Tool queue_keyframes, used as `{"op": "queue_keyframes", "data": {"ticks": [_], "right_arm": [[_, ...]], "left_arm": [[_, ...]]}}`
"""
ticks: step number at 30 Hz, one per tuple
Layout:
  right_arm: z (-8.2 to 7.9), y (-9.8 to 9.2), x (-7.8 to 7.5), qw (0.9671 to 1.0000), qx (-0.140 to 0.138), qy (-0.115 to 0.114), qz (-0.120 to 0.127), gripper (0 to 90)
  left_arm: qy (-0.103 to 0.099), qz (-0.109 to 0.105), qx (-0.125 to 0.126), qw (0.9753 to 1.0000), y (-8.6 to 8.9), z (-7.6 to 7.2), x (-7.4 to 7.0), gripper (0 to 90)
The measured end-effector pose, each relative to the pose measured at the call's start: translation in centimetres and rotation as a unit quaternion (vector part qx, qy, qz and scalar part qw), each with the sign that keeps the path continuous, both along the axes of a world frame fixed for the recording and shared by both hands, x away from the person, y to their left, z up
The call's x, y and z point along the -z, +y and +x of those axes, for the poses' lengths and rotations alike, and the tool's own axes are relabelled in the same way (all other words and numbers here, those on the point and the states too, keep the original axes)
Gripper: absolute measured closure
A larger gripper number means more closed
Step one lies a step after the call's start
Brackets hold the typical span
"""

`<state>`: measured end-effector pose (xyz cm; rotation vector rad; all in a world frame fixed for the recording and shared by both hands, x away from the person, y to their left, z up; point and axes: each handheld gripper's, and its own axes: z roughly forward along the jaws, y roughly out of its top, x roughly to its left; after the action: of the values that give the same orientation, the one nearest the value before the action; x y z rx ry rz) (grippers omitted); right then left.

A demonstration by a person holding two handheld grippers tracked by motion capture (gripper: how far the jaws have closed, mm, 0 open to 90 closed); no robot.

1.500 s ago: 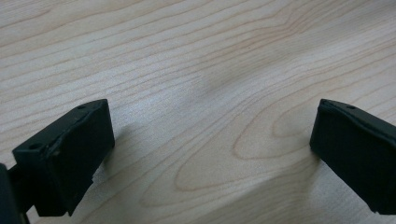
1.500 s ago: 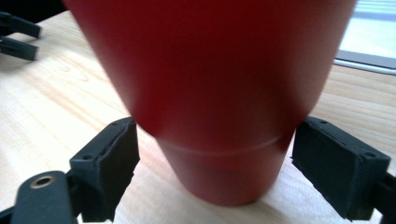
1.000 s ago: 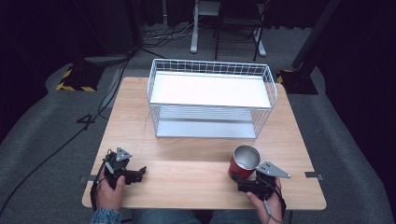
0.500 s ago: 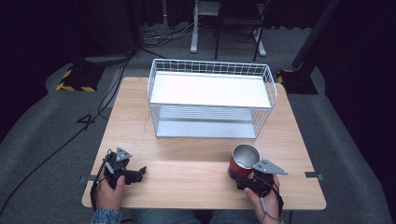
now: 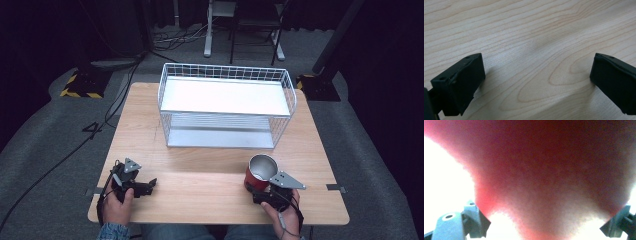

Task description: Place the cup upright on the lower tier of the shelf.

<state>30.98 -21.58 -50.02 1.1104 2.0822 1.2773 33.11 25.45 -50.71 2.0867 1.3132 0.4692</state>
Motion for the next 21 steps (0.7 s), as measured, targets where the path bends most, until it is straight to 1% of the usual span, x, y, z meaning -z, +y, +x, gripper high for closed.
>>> {"op": "queue_keyframes", "data": {"ticks": [6, 9, 16, 17, 18, 21], "right_arm": [[-0.1, 0.2, 0.0, 0.9999, -0.006, -0.011, -0.008, 16.5], [-0.1, 0.3, -0.1, 0.9998, -0.008, -0.014, -0.008, 16.5], [0.3, 0.5, -1.2, 0.9997, -0.011, -0.023, -0.005, 16.5], [0.5, 0.6, -1.6, 0.9996, -0.014, -0.026, -0.004, 16.5], [0.5, 0.6, -1.6, 0.9996, -0.014, -0.026, -0.004, 16.5], [1.2, 1.0, -2.4, 0.9994, -0.020, -0.028, -0.002, 16.5]], "left_arm": [[0.000, 0.000, 0.000, 1.0000, 0.0, 0.0, 0.0, 0.1], [0.000, 0.000, 0.000, 1.0000, 0.0, 0.0, 0.0, 0.1], [0.000, 0.000, 0.000, 1.0000, 0.0, 0.0, 0.0, 0.1], [0.000, 0.000, 0.000, 1.0000, 0.0, 0.0, 0.0, 0.1], [0.000, 0.000, 0.000, 1.0000, 0.0, 0.0, 0.0, 0.1], [0.000, 0.000, 0.000, 1.0000, 0.0, 0.0, 0.0, 0.1]]}}
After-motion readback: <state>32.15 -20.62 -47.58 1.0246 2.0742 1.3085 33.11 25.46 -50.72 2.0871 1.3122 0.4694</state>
